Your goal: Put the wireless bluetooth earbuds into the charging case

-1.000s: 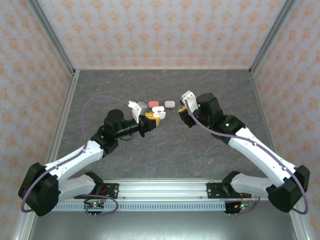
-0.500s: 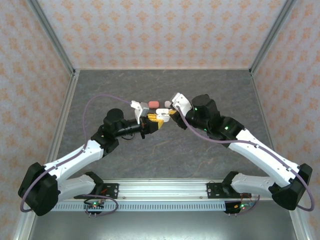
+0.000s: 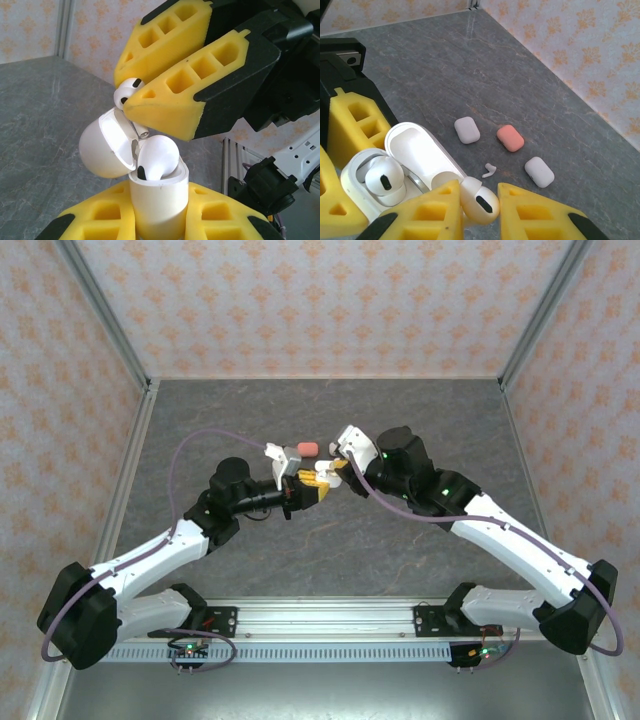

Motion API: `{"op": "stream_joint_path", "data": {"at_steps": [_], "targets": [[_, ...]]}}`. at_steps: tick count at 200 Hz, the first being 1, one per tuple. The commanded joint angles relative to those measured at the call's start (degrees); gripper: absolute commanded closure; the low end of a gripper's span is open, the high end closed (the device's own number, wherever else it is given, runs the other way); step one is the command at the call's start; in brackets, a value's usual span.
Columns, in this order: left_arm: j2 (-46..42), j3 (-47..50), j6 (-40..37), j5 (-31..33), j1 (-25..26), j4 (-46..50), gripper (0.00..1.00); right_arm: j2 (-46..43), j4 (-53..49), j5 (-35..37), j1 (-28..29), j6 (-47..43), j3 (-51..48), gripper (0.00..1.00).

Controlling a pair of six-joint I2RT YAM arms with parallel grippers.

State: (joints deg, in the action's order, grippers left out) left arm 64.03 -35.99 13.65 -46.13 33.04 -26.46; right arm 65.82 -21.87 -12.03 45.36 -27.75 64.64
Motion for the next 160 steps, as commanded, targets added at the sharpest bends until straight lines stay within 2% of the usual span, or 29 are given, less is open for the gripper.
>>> {"op": "stream_joint_path", "data": {"at_steps": [1,160], "targets": [[0.0,-2.5,-0.7,-0.8,0.4,-1.9,1.00,-0.2,-0.6,-1.4,0.5,-0.7,1.6,0.79],[-1.7,-0.5,-1.7,0.3,0.5,-4.5,1.00,-1.1,-5.4,-8.4,0.4,3.3,1.3,0.78]]}}
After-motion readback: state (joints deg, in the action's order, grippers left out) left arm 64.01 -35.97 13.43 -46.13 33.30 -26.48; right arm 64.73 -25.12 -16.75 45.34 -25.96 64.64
